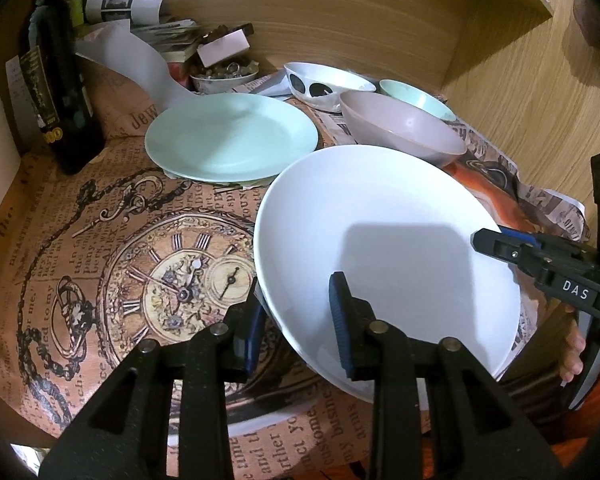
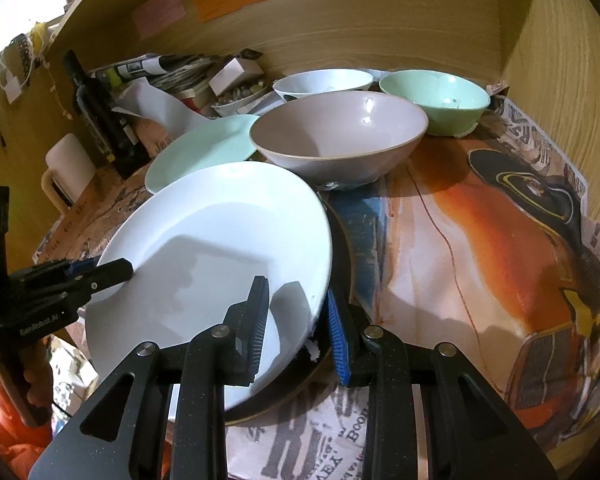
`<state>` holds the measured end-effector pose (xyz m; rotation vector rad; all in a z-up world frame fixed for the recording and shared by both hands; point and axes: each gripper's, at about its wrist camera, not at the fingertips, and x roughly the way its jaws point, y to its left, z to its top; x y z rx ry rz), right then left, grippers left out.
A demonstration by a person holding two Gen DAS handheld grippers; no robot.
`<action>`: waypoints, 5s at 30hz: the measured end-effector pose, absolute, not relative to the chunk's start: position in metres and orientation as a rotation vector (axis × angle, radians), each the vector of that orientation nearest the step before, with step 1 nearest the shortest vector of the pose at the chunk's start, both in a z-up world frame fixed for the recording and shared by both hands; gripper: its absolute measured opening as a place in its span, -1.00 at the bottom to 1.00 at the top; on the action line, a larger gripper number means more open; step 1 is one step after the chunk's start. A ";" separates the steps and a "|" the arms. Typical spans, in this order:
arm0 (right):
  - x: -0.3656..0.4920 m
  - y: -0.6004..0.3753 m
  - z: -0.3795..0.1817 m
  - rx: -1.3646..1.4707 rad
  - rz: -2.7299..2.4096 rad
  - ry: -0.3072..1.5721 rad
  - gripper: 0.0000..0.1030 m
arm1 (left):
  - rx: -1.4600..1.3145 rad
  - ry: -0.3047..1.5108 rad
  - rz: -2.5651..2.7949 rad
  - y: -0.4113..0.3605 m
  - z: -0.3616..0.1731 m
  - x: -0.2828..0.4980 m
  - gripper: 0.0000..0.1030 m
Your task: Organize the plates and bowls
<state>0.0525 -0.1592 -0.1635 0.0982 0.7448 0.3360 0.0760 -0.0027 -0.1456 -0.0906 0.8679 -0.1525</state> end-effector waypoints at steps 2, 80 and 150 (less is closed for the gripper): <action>0.052 -0.160 -0.163 0.092 0.338 0.745 -0.49 | -0.081 0.865 -0.150 -0.004 -0.146 0.075 -0.38; 0.255 -0.052 -0.110 -0.016 0.413 0.775 -0.10 | -0.216 0.999 -0.128 0.126 -0.158 0.225 -0.13; 0.201 -0.036 -0.090 -0.086 0.448 0.741 -0.53 | -0.229 0.798 -0.058 0.129 -0.094 0.146 -0.57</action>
